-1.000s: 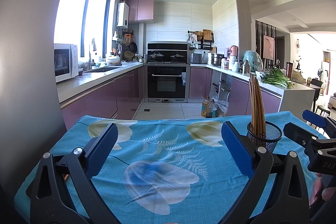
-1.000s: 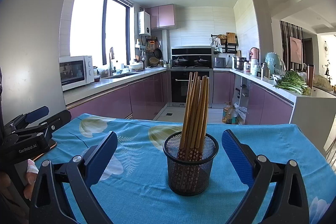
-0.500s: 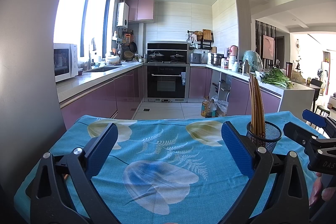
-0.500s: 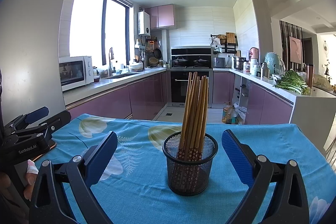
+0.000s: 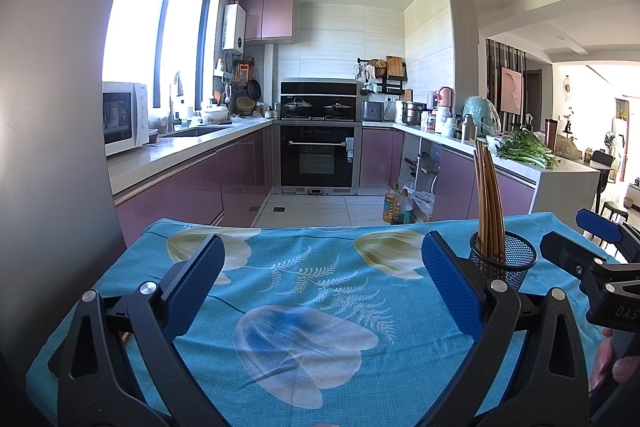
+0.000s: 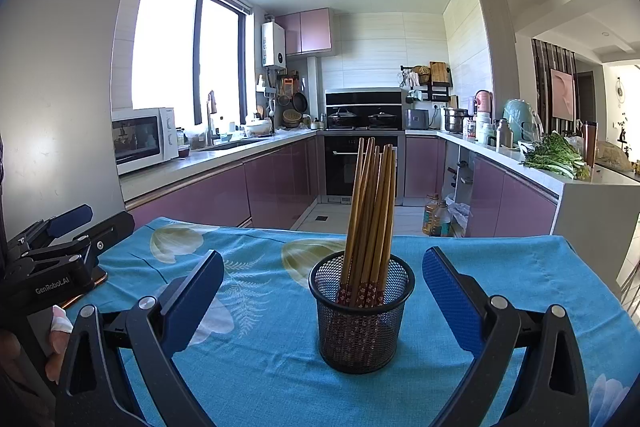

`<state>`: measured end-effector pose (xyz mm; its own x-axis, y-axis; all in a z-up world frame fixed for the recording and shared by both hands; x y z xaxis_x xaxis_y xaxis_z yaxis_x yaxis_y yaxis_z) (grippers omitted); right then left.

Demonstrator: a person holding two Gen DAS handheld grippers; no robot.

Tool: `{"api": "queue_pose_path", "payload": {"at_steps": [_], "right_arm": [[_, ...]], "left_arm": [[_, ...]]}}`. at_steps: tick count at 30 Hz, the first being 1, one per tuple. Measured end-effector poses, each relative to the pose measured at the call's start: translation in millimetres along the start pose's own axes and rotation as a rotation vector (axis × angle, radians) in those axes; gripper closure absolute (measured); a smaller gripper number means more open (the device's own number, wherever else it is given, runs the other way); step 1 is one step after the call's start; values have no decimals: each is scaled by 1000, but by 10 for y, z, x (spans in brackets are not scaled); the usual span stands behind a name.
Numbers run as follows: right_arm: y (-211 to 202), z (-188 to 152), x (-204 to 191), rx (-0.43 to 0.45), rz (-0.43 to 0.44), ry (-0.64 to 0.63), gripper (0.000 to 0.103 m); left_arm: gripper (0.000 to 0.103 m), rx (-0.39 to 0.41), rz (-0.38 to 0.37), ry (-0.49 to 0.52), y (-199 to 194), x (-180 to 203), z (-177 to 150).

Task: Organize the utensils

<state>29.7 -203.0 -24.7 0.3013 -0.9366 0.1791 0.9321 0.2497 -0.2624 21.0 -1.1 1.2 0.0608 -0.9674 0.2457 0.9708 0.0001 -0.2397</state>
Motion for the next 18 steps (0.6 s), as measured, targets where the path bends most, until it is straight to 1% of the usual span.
{"api": "queue_pose_path", "payload": {"at_steps": [18], "right_arm": [[11,2,-3,1,-2,3,7]], "left_arm": [[6,1,0,0,1,-2,2]]}}
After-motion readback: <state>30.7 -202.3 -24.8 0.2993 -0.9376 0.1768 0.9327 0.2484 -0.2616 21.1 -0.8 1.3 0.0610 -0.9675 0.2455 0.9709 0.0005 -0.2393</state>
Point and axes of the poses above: each gripper's, at about its wrist camera, not at the fingertips, and y roughly the way its jaws point, x to its right, z to its top, the point moved 4 cm from there along y, roughly the way its jaws point, and after that the axes turned 14 degrees about -y, right-handed, at the moved point
